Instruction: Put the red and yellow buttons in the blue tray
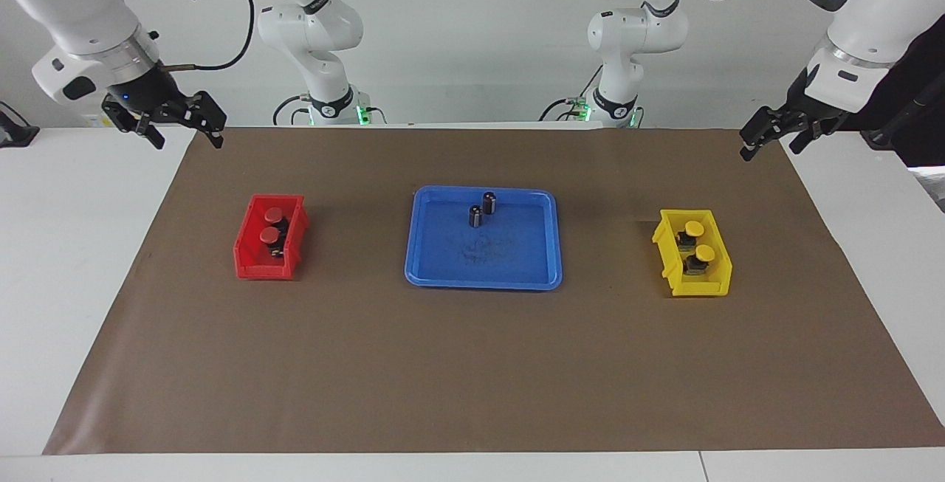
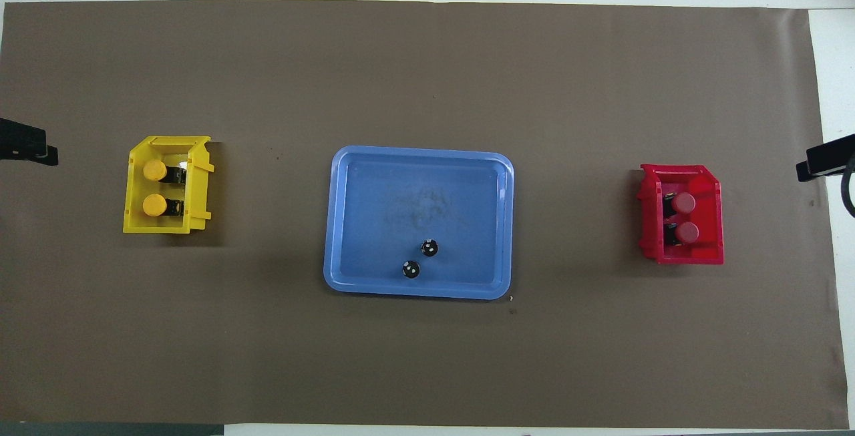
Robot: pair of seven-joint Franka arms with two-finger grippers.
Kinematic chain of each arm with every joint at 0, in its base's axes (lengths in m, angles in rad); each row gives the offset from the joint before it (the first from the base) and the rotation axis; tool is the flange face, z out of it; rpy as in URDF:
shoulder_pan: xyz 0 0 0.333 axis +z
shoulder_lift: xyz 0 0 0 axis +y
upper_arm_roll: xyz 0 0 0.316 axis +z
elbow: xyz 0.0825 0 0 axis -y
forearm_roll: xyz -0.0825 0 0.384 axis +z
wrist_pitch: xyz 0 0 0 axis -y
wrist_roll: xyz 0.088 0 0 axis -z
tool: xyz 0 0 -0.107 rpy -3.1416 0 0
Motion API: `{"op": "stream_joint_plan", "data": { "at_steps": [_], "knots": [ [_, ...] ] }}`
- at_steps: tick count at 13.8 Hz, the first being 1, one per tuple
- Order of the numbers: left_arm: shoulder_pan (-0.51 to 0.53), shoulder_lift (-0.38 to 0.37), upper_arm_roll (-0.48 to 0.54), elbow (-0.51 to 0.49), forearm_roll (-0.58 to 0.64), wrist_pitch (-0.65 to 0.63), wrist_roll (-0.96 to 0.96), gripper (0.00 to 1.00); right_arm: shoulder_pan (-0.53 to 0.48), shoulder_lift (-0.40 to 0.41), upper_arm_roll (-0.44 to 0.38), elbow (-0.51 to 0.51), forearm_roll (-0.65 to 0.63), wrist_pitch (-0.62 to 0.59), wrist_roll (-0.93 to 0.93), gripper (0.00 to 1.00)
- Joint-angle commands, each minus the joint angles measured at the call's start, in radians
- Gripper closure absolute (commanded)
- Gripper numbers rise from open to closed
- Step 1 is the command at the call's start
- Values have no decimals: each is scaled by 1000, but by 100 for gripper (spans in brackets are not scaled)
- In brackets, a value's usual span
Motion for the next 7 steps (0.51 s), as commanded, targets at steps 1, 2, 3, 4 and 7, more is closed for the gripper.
{"op": "stream_joint_plan", "data": {
  "at_steps": [1,2,3,4,7],
  "knots": [
    [5,-30,-4,-32,4,-33,34,0,2,-14,1,-12,-7,8,10,0],
    [-4,-39,-2,-43,6,-28,94,0,2,-14,1,-12,-7,8,10,0],
    [-6,-38,-4,-40,6,-28,155,0,2,-14,1,-12,-7,8,10,0],
    [-7,-38,-7,-41,6,-27,197,0,2,-14,1,-12,-7,8,10,0],
    [3,-39,-4,-40,6,-28,296,0,2,-15,1,-18,-7,11,9,0]
  ]
}}
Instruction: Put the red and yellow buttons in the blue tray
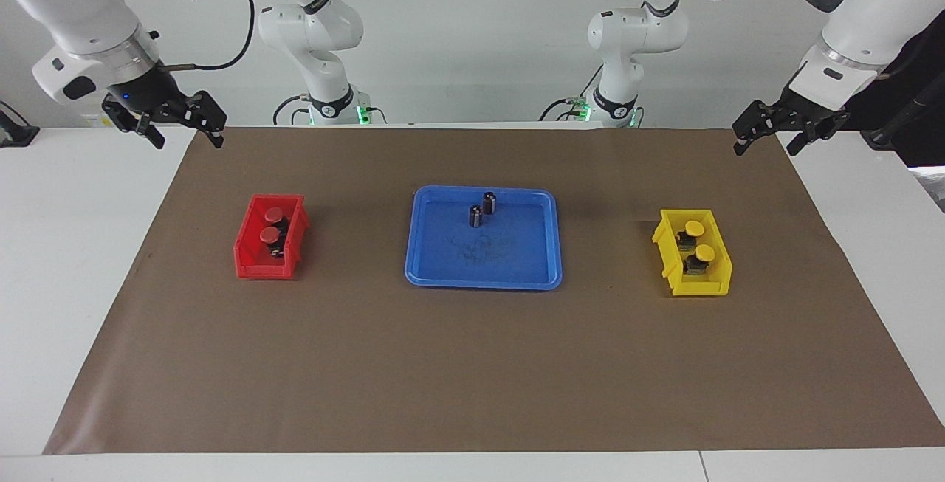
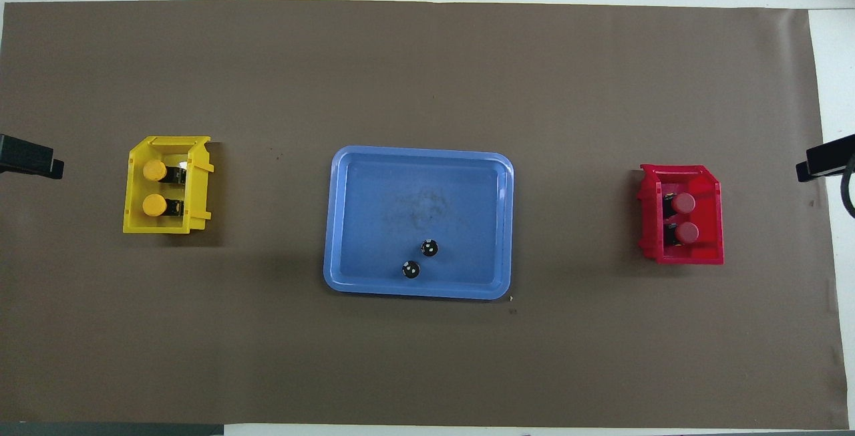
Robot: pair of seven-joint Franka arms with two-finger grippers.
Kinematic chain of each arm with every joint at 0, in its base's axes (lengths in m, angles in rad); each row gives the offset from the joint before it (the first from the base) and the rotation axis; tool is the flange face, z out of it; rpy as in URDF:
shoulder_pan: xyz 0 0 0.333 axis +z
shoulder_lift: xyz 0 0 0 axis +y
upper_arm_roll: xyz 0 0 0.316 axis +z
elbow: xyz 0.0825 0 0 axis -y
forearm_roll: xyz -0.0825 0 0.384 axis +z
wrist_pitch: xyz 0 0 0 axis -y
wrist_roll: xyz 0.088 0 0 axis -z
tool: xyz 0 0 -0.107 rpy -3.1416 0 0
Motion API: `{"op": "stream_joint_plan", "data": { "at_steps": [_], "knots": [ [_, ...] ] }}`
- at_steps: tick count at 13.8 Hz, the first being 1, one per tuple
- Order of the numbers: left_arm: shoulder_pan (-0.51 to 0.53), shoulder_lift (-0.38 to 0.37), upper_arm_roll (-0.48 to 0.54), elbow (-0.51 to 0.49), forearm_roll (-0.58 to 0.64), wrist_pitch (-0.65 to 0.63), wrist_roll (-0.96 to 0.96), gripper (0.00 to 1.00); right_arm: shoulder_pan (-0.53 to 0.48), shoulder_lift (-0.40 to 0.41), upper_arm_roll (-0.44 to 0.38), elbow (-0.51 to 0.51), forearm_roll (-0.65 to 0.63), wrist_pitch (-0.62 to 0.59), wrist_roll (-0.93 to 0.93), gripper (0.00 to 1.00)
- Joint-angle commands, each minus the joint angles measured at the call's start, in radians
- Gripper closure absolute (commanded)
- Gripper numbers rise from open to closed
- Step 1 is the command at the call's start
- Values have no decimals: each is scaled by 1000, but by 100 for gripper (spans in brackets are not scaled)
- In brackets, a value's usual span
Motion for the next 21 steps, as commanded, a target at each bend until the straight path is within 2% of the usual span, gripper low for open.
{"op": "stream_joint_plan", "data": {
  "at_steps": [1,4,6,8,11,15,18,21],
  "knots": [
    [6,-33,6,-33,6,-6,103,0,2,-15,1,-21,-9,14,7,0],
    [6,-33,6,-35,6,-3,94,0,1,-14,1,-18,-9,15,-2,0],
    [7,-35,6,-36,6,-9,92,0,-2,-14,0,-17,-12,15,-22,11],
    [6,-35,6,-36,6,-6,94,0,2,-14,1,-36,-9,64,-21,18],
    [-9,-38,-1,-41,2,-15,77,0,2,-14,1,-148,8,202,-22,24],
    [-31,-36,-1,-38,2,-22,72,0,2,40,1,-321,37,441,-21,35],
    [-16,-36,2,-38,2,-20,62,0,4,43,1,-472,37,598,-22,37],
    [-6,-38,8,-38,2,-19,72,0,9,46,3,-538,39,656,-21,40]
  ]
}}
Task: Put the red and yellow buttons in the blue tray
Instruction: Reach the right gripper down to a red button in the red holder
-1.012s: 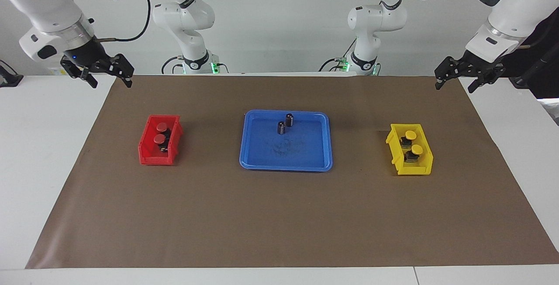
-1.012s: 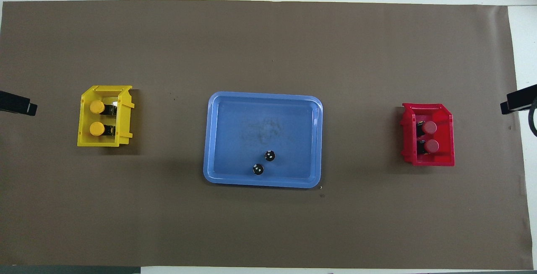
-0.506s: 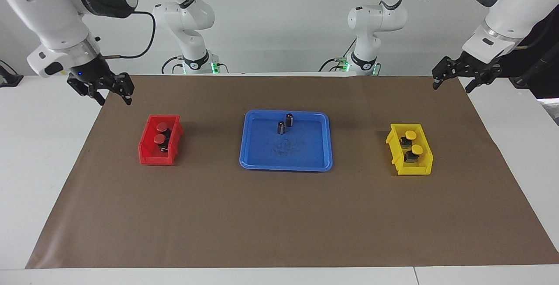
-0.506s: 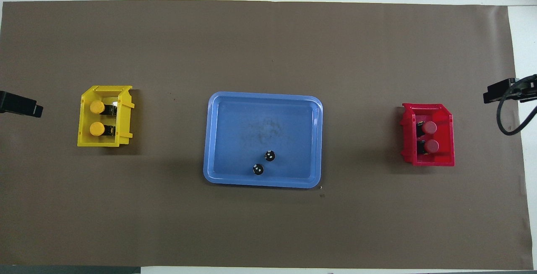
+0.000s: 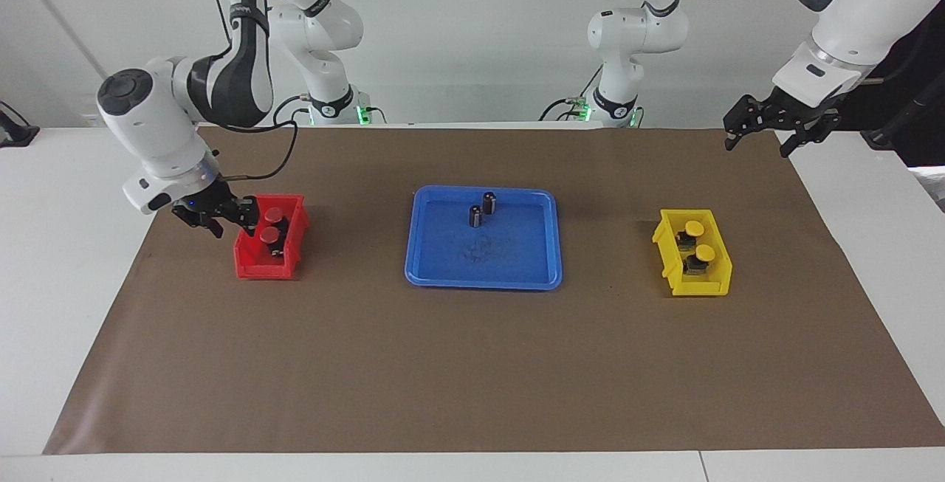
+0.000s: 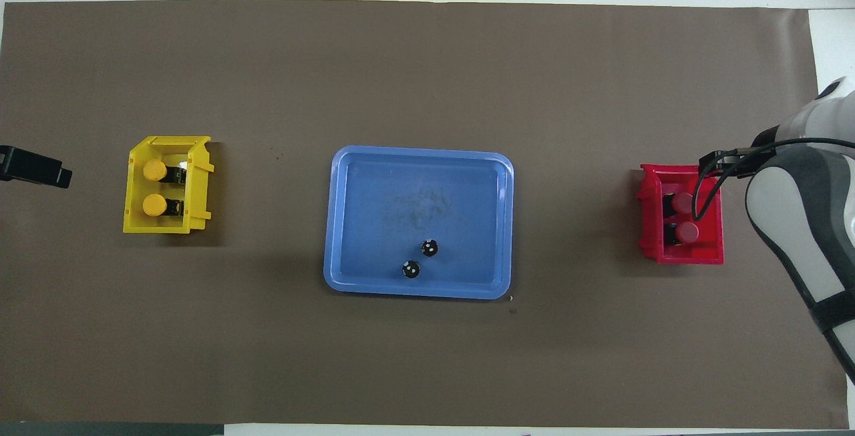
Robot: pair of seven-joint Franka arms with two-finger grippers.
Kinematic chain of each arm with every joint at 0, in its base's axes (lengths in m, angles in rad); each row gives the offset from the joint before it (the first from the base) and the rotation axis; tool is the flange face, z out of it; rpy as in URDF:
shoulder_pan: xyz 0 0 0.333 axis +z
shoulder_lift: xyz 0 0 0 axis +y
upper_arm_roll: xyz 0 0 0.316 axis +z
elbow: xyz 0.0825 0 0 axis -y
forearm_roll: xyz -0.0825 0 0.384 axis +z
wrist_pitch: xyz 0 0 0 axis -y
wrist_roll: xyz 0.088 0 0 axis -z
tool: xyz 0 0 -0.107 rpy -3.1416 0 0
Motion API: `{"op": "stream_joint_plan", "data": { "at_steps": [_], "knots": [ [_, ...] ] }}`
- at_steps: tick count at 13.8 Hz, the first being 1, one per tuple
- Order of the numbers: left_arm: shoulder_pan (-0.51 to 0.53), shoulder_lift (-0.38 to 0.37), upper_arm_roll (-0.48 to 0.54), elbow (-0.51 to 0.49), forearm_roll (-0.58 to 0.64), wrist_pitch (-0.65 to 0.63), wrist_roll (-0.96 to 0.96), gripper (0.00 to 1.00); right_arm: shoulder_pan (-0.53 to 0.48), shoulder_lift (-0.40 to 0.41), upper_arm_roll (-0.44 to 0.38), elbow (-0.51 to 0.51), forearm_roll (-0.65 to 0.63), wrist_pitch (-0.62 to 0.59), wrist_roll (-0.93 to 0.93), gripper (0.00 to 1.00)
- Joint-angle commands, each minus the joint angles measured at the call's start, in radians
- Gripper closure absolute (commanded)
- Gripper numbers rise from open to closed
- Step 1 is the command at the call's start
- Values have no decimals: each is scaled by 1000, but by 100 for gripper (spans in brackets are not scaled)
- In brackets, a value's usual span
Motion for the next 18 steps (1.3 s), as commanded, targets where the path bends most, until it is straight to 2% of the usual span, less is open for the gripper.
{"op": "stream_joint_plan", "data": {
  "at_steps": [1,5,13,16,18],
  "knots": [
    [25,-33,0,-32,2,-4,-6,0,25,-35,-1,-65,18,39,-15,42],
    [31,-31,0,-32,2,4,-9,0,38,-39,1,-136,18,127,-15,44],
    [53,-42,0,-62,4,16,-11,0,36,-58,-1,-182,18,135,-39,44],
    [51,-120,-1,-249,4,227,-45,0,31,-64,-1,-211,18,171,-65,44],
    [51,-134,-1,-274,6,240,-45,0,28,-68,-1,-222,18,184,-65,45]
  ]
}}
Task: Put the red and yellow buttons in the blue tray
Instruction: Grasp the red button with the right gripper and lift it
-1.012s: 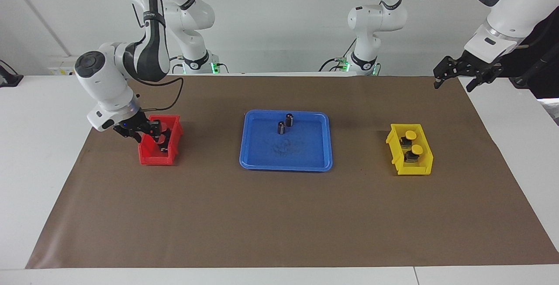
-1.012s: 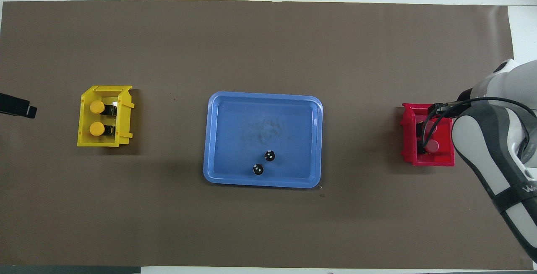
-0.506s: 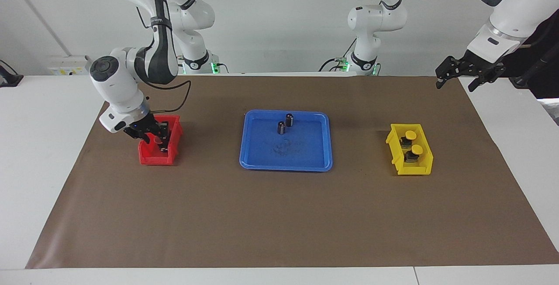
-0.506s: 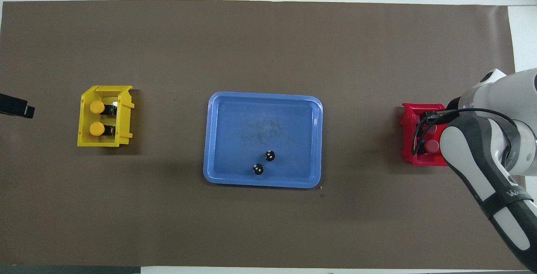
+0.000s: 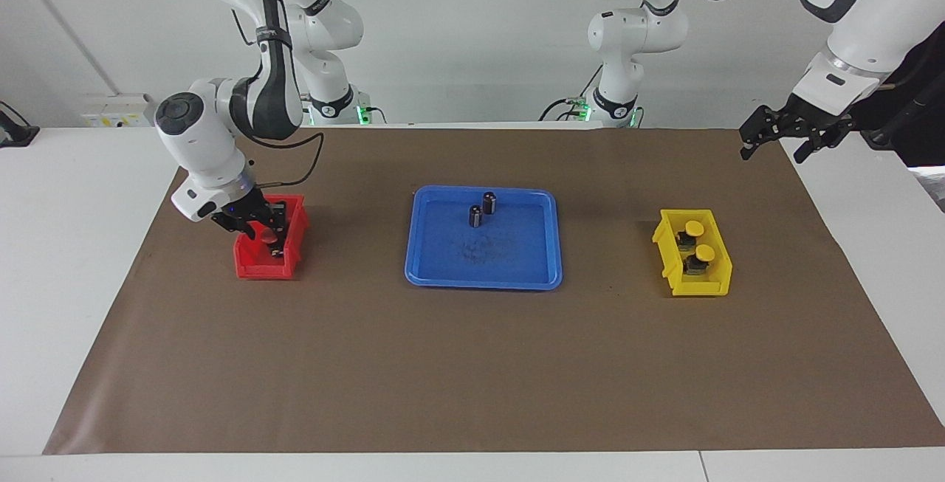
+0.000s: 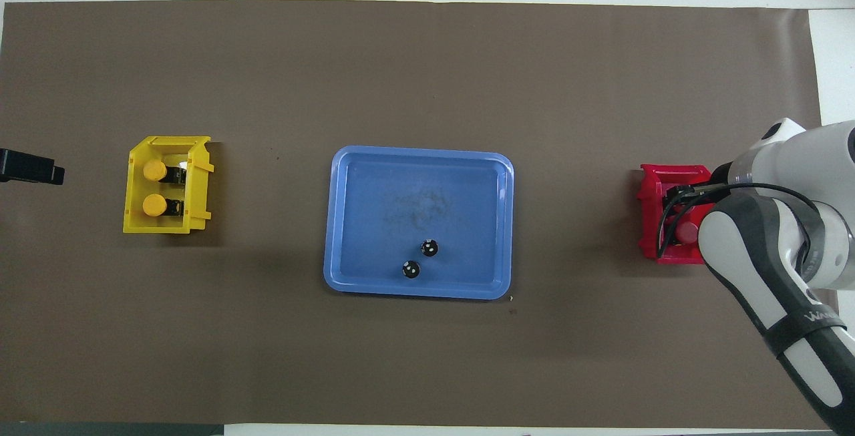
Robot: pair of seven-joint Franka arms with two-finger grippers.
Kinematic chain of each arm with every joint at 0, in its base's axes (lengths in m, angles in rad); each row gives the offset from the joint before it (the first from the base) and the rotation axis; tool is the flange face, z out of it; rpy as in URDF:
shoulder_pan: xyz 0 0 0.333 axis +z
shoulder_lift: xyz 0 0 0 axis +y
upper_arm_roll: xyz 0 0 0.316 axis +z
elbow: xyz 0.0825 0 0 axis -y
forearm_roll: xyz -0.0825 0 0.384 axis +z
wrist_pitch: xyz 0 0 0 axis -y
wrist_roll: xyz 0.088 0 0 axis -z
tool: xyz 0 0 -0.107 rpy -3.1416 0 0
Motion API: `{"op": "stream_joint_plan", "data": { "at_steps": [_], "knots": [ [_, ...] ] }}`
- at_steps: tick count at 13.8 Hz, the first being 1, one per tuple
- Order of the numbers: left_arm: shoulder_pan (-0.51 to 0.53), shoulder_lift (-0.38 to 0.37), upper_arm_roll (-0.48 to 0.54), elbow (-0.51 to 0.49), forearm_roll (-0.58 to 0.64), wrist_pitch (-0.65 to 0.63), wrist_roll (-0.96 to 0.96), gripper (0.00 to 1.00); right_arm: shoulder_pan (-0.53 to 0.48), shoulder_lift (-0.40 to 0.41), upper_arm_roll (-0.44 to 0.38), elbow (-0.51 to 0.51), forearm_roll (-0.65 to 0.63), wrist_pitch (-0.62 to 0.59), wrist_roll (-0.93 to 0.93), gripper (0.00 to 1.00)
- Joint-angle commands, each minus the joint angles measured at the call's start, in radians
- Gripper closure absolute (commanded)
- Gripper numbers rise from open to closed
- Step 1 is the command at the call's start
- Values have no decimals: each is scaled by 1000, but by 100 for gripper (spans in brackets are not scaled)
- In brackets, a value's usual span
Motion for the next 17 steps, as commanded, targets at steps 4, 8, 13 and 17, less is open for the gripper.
{"op": "stream_joint_plan", "data": {
  "at_steps": [4,8,13,17],
  "knots": [
    [4,-69,-8,-85,6,43,-19,0,-7,-34,1,-52,16,44,-32,46],
    [4,-68,-8,-80,4,37,-15,0,-6,-36,1,-64,16,70,-32,50],
    [5,-65,-8,-70,4,36,-16,0,-4,-40,1,-86,16,99,-32,56],
    [5,-65,-8,-70,4,38,-16,0,0,-39,1,-75,15,90,-35,82]
  ]
}}
